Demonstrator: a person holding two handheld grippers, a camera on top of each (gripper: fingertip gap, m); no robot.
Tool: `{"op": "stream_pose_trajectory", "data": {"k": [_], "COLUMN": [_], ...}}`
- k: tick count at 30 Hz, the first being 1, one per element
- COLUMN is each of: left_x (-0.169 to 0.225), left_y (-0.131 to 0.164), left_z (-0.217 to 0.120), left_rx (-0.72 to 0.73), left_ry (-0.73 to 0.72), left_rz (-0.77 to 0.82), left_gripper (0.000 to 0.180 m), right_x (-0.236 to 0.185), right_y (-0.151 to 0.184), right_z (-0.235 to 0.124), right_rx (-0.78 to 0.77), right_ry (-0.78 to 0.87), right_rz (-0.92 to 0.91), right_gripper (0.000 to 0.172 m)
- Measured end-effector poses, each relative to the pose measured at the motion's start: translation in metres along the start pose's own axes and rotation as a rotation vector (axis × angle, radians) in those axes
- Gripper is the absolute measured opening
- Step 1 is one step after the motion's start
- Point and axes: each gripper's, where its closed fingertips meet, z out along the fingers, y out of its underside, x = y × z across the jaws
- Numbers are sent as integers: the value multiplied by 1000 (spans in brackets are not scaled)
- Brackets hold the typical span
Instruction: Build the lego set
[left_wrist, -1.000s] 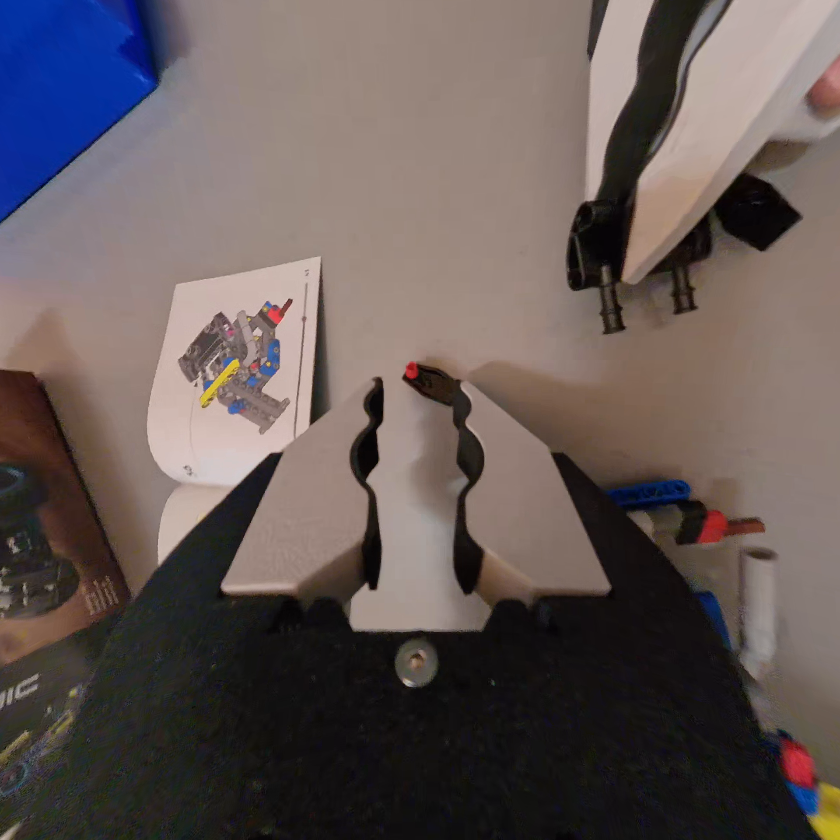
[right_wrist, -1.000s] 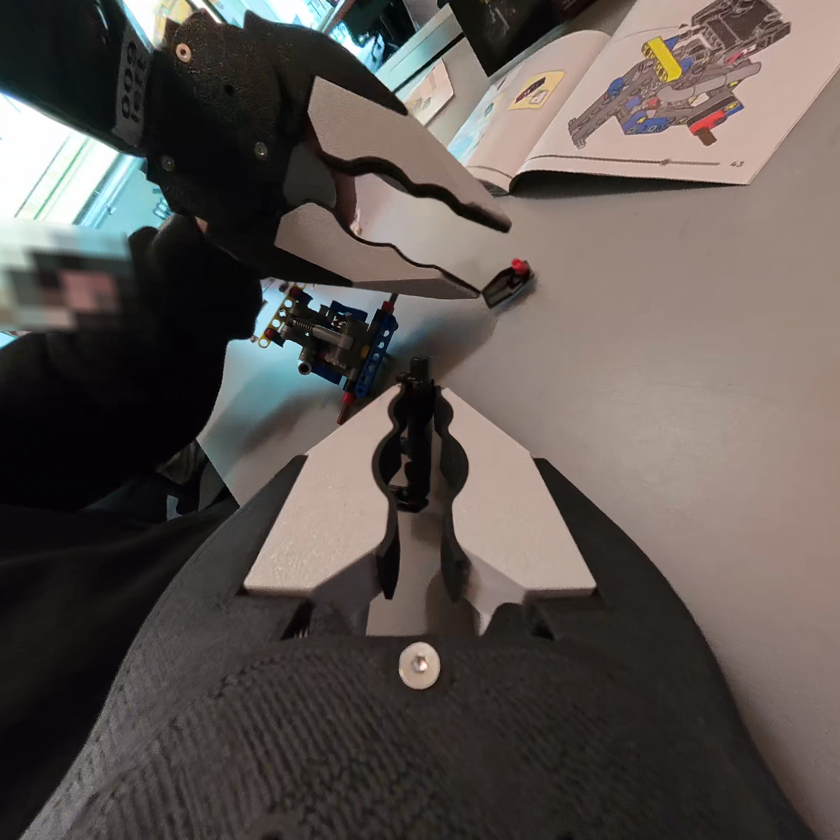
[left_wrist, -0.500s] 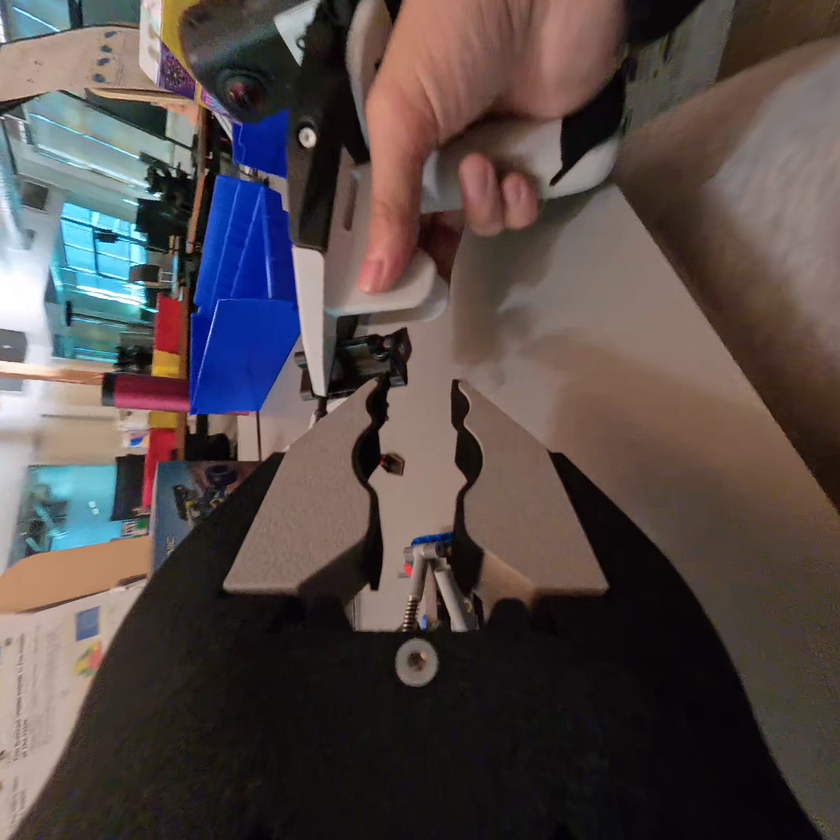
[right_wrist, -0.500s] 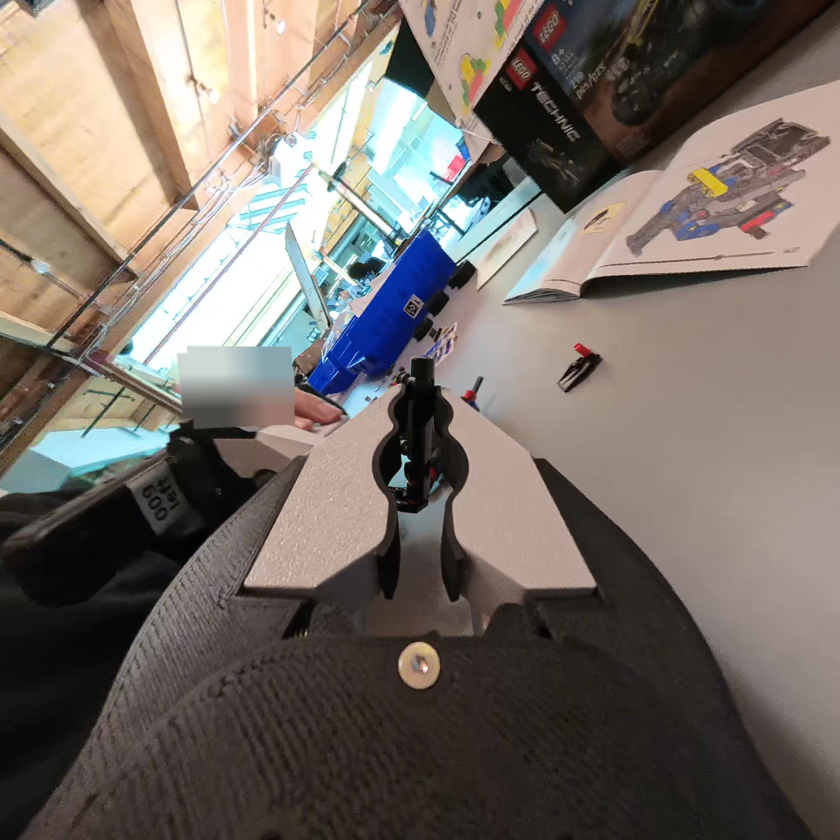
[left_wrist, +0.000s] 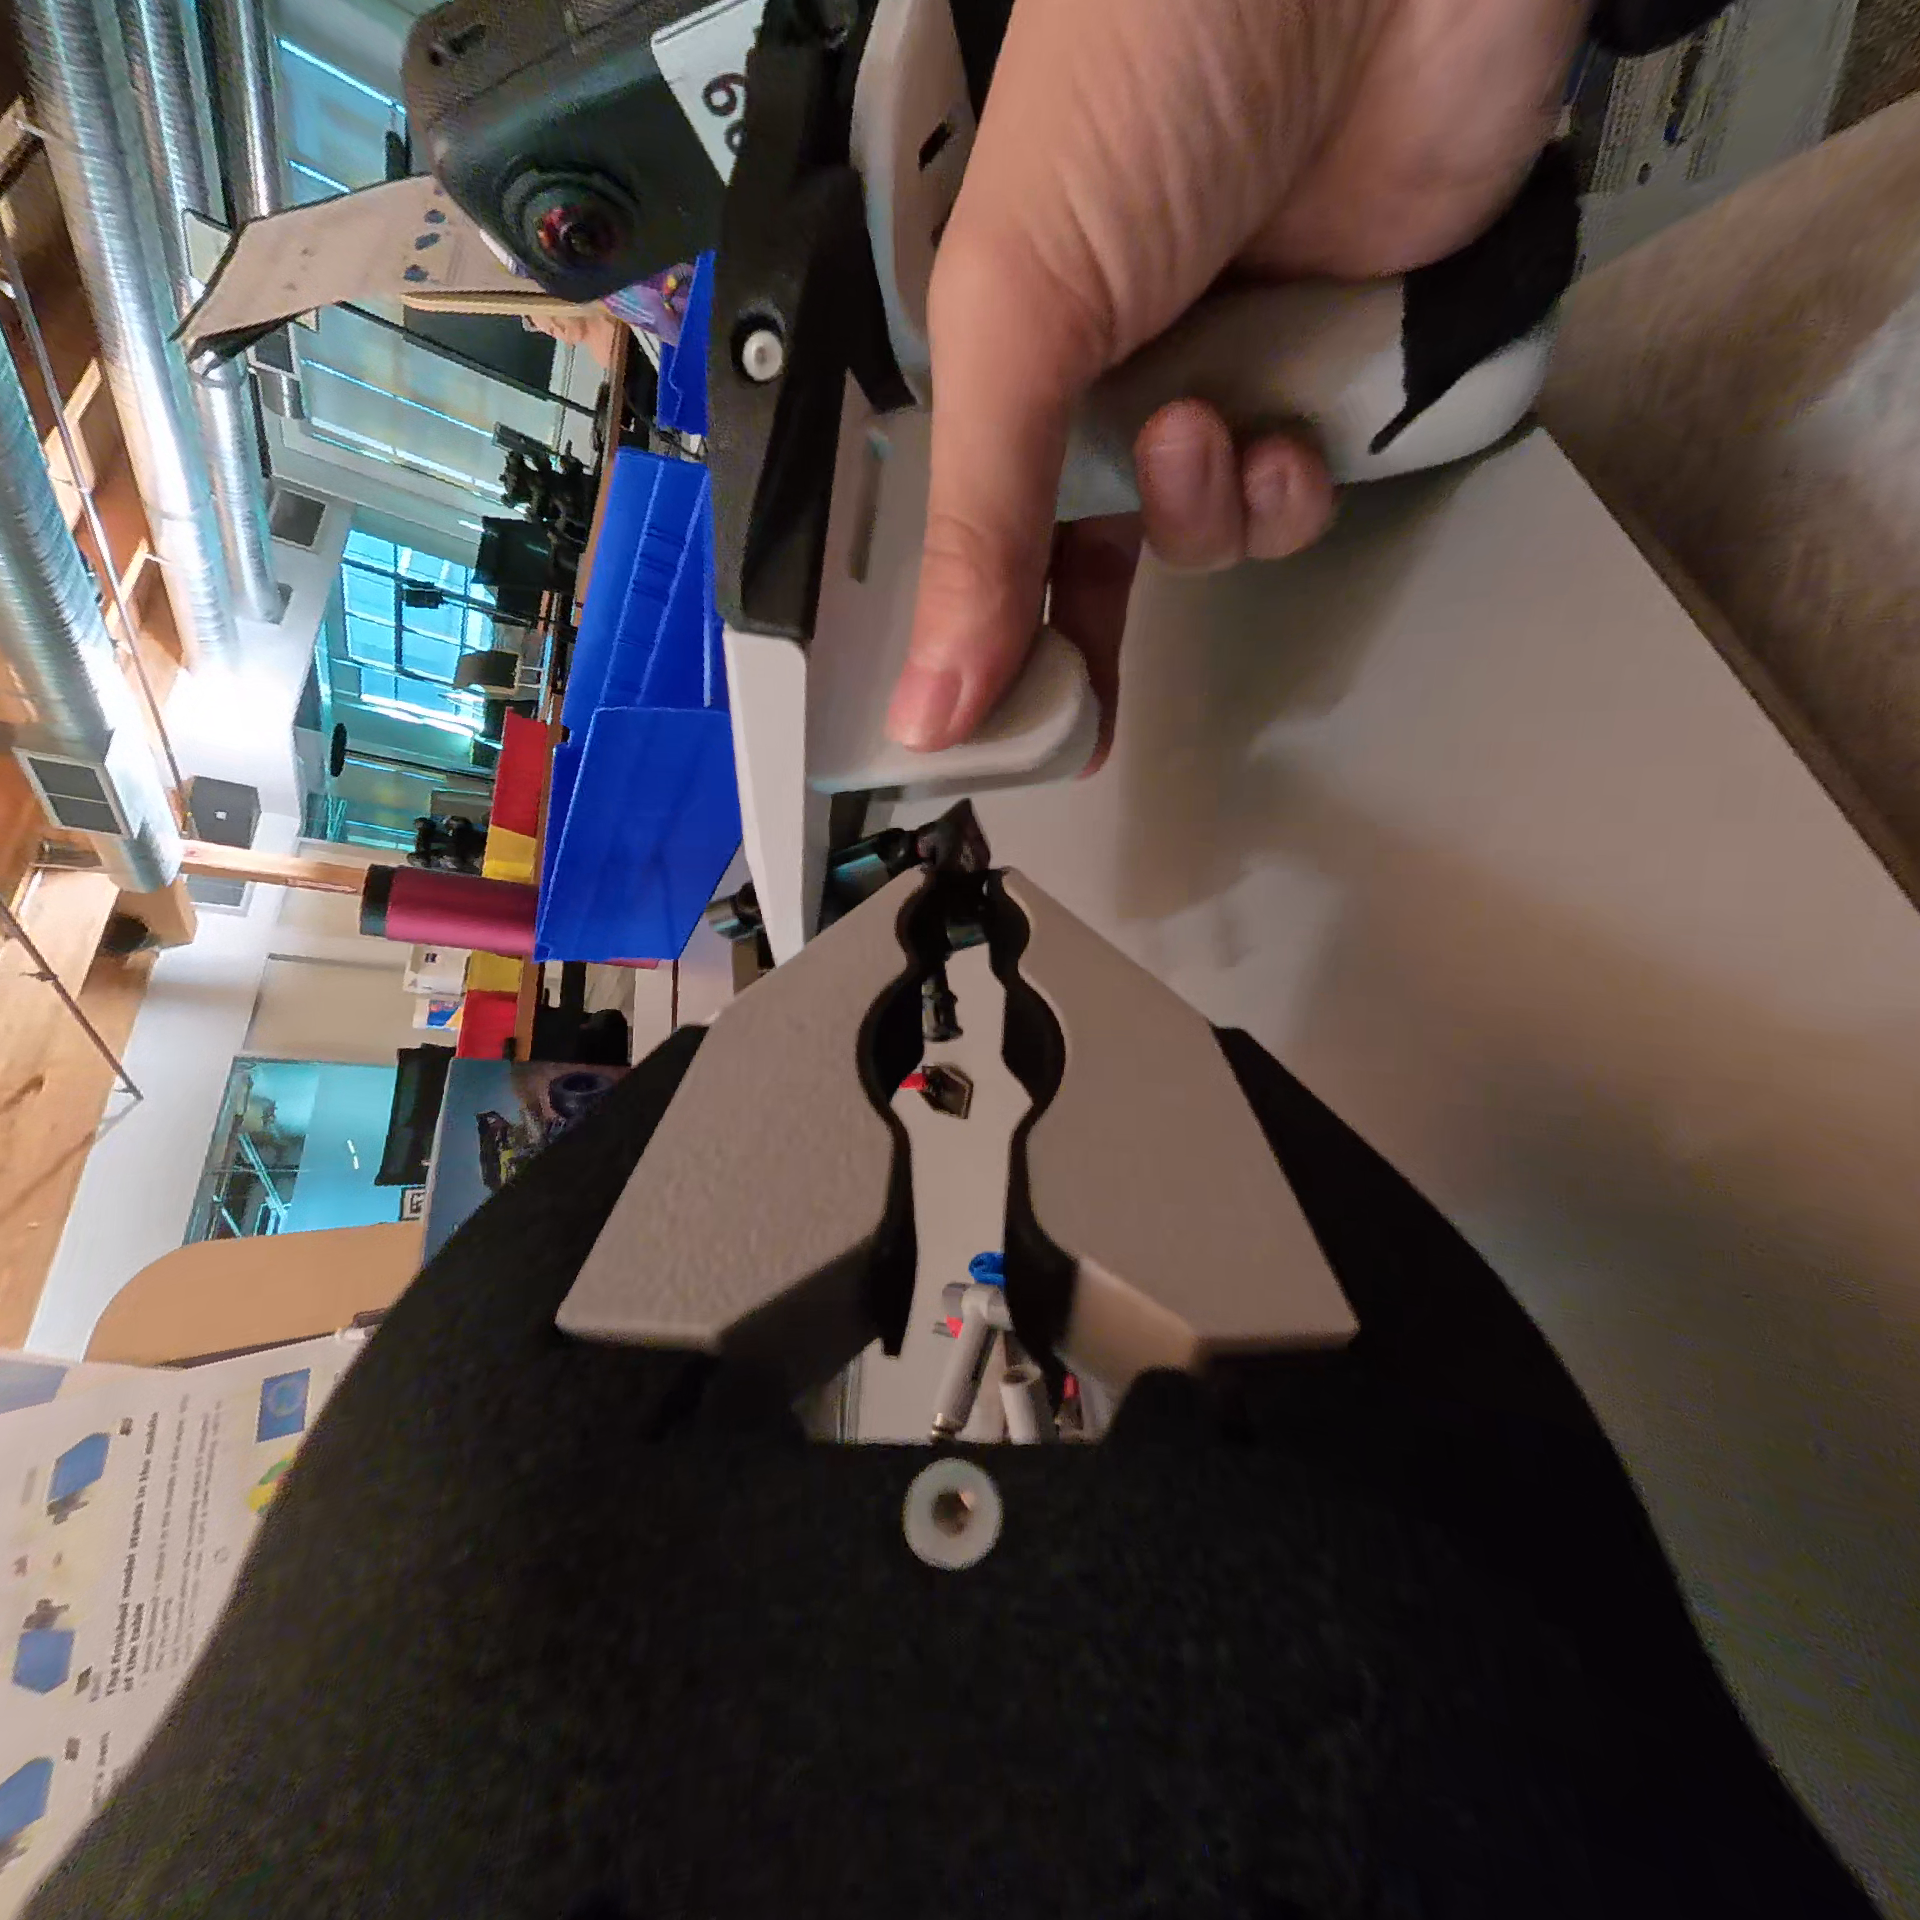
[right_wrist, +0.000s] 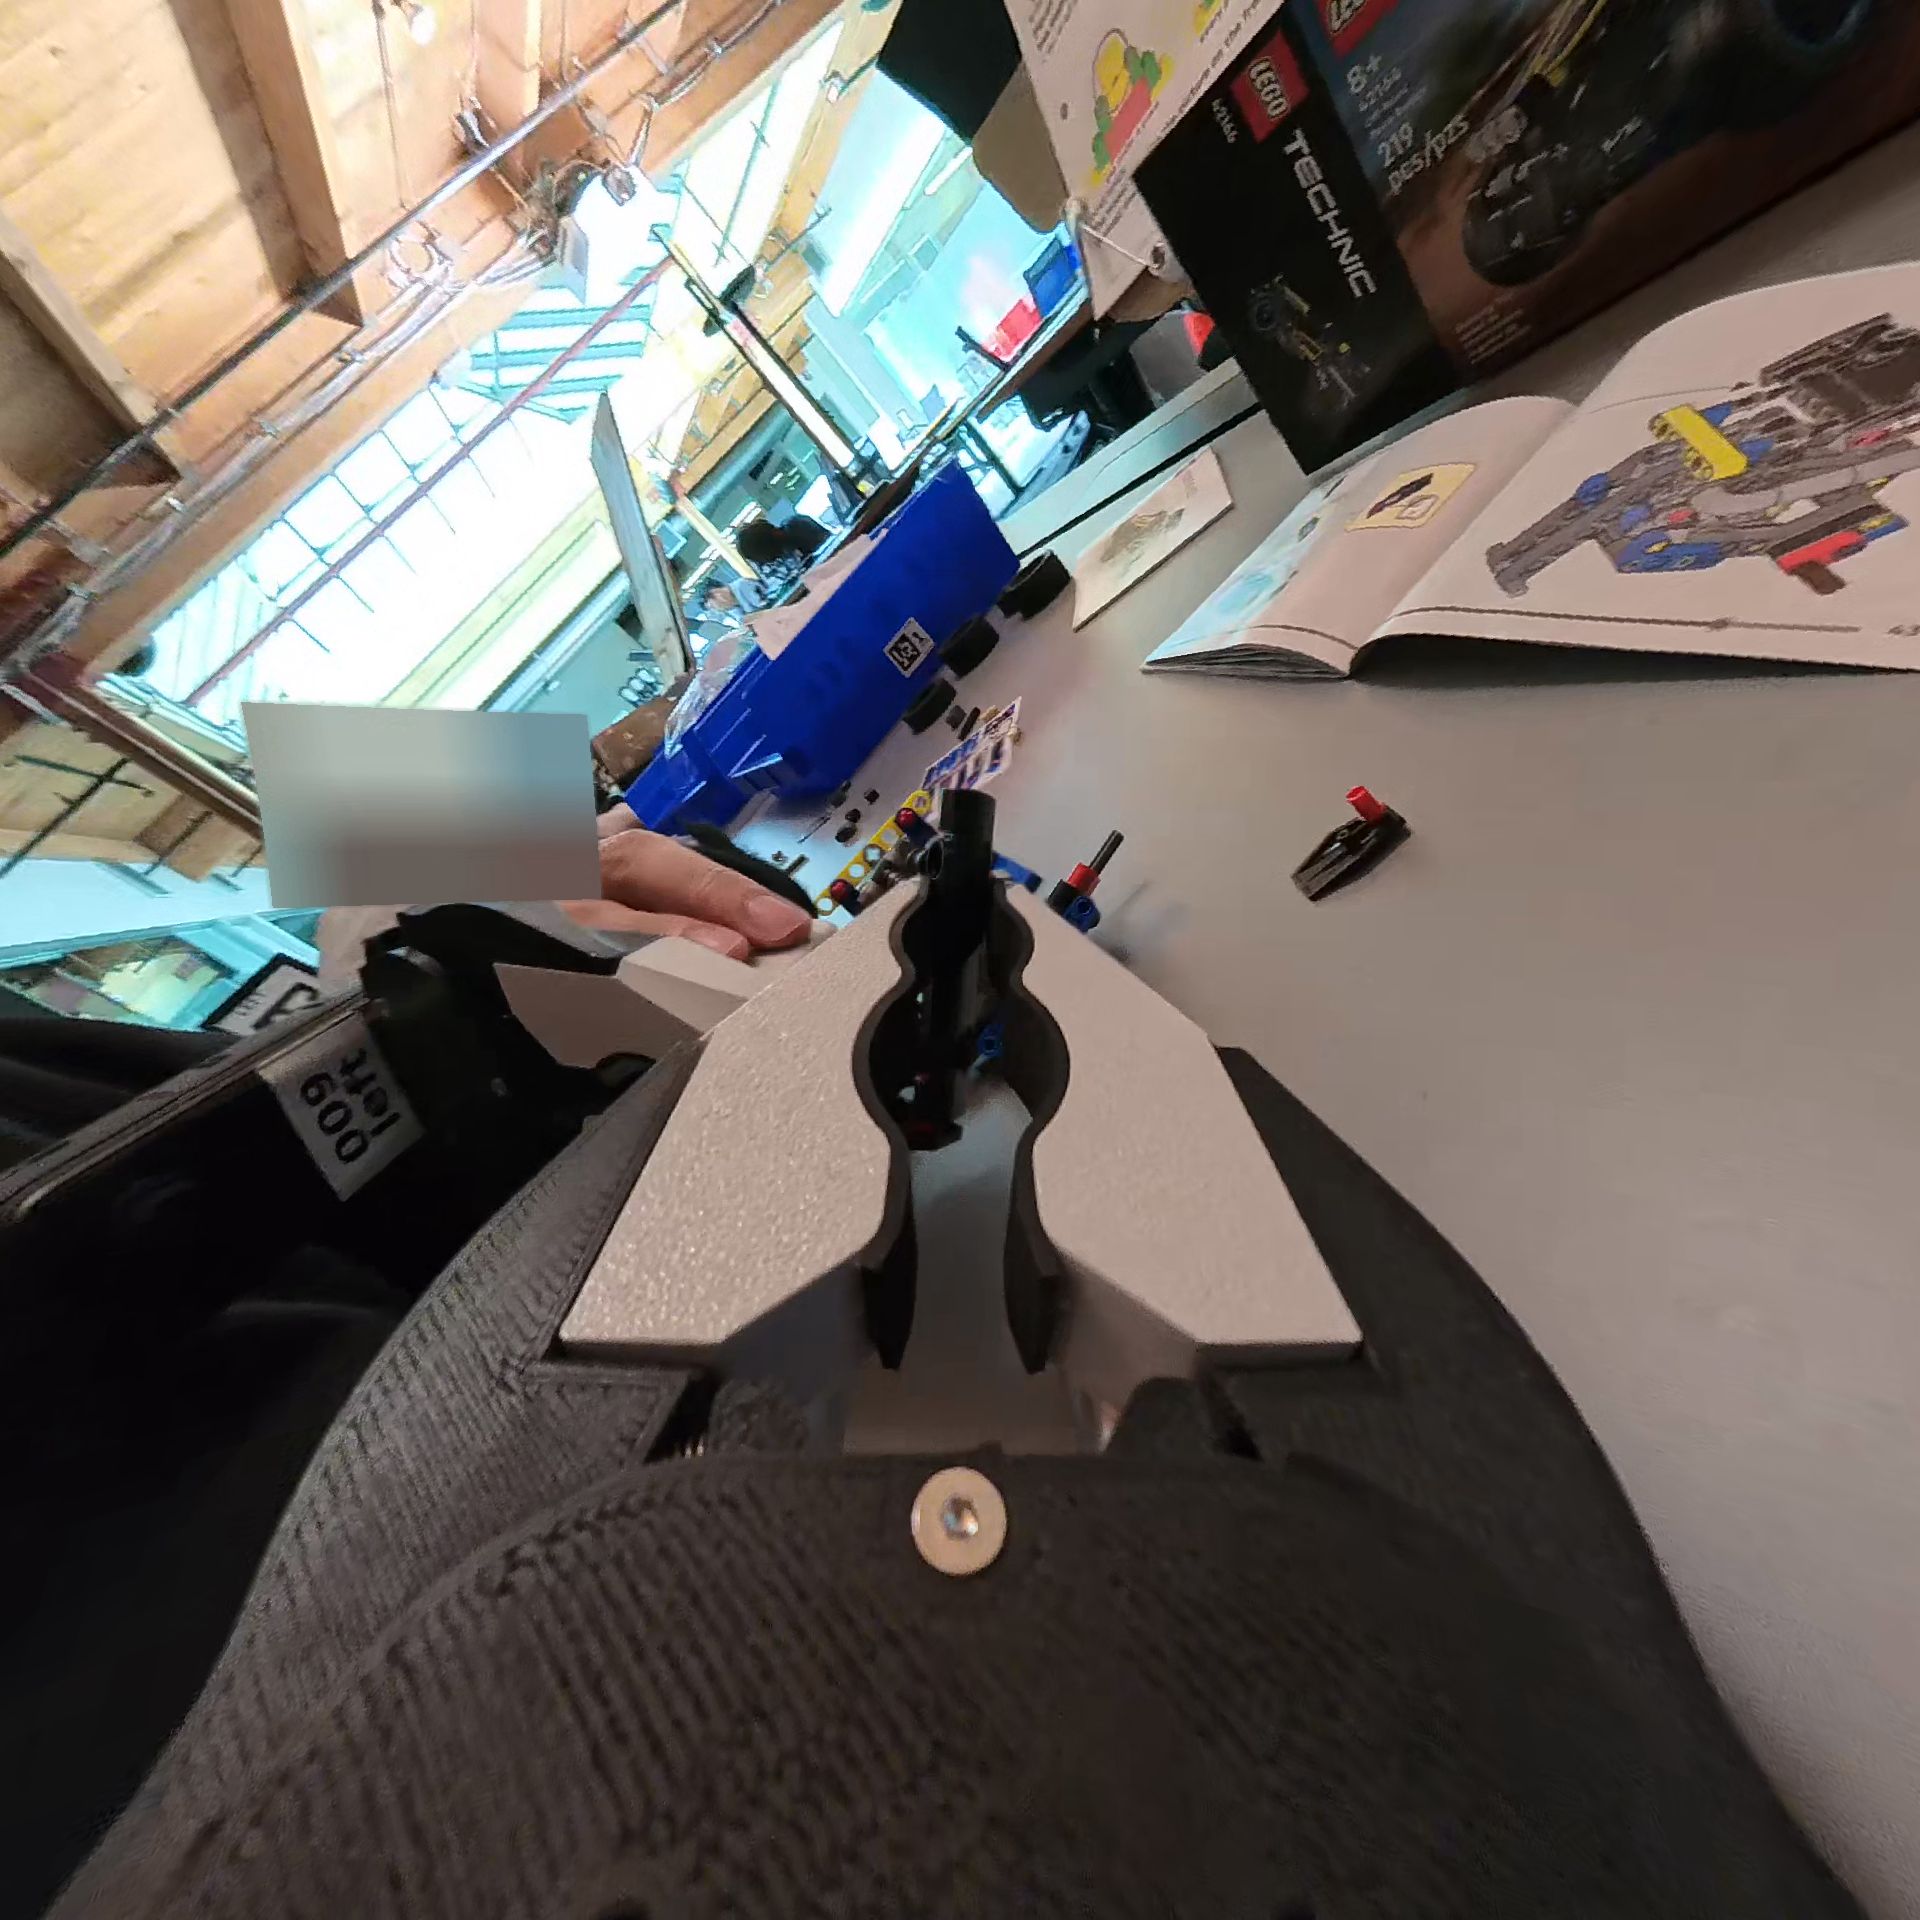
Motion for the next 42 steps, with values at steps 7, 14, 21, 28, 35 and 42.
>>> {"op": "stream_pose_trajectory", "data": {"k": [7,14,21,28,35,42], "left_x": [5,4,4,69,28,19], "left_y": [-7,-6,-7,-27,25,42], "left_z": [4,4,8,8,29,47], "left_rx": [-15,-28,-7,23,-276,-390], "left_ry": [72,38,87,359,82,6], "left_rz": [-146,-81,-65,73,149,212], "left_gripper": [2,3,2,0,0,14], "right_x": [5,6,9,17,37,39], "right_y": [5,3,0,-29,-28,-32], "right_z": [2,-3,-6,-17,-28,-42], "right_rx": [-47,-25,-31,39,46,56], "right_ry": [55,29,61,125,94,52], "right_rz": [-36,9,-29,-114,1,46], "right_gripper": [7,6,6,7,6,6]}}
